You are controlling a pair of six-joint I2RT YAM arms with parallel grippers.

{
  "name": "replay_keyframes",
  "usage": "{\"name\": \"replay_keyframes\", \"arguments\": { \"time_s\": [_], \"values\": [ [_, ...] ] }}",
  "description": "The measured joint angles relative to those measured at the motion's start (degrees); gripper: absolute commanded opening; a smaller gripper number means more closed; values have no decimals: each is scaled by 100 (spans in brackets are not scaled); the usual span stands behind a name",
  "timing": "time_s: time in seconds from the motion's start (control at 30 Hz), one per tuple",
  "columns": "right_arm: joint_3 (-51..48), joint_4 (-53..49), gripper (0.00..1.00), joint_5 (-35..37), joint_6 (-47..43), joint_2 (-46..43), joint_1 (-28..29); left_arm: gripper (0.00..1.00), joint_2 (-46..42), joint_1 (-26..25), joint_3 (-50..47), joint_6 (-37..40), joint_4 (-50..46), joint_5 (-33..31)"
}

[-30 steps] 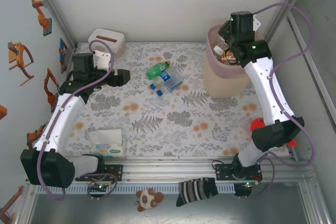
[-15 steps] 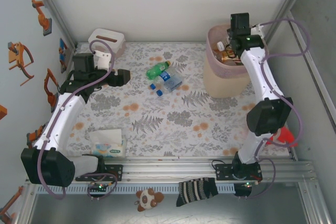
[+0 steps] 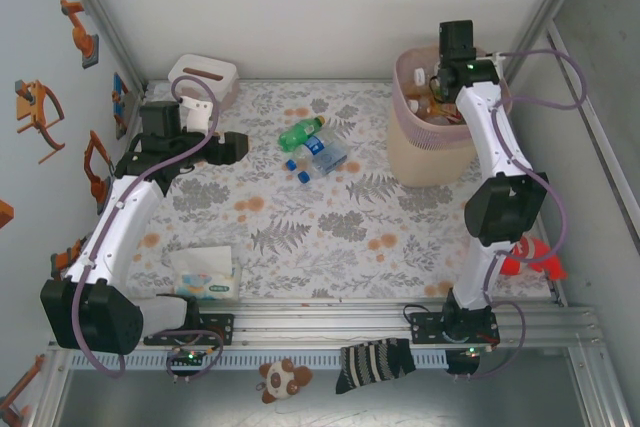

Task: Put the plastic bottles in the bin

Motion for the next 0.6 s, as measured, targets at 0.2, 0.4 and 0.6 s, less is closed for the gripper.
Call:
{"name": "replay_keyframes", "arguments": {
  "time_s": [0.2,0.4,0.6],
  "values": [
    [33,-87,85,22,146,-28,0,85,0,0,0,0,0,0],
    [-68,-129,79,20,166,-293,0,85,0,0,0,2,0,-2],
    [-162,122,49,-68,-168,-684,0,86,0,0,0,2,0,-2]
  ]
}}
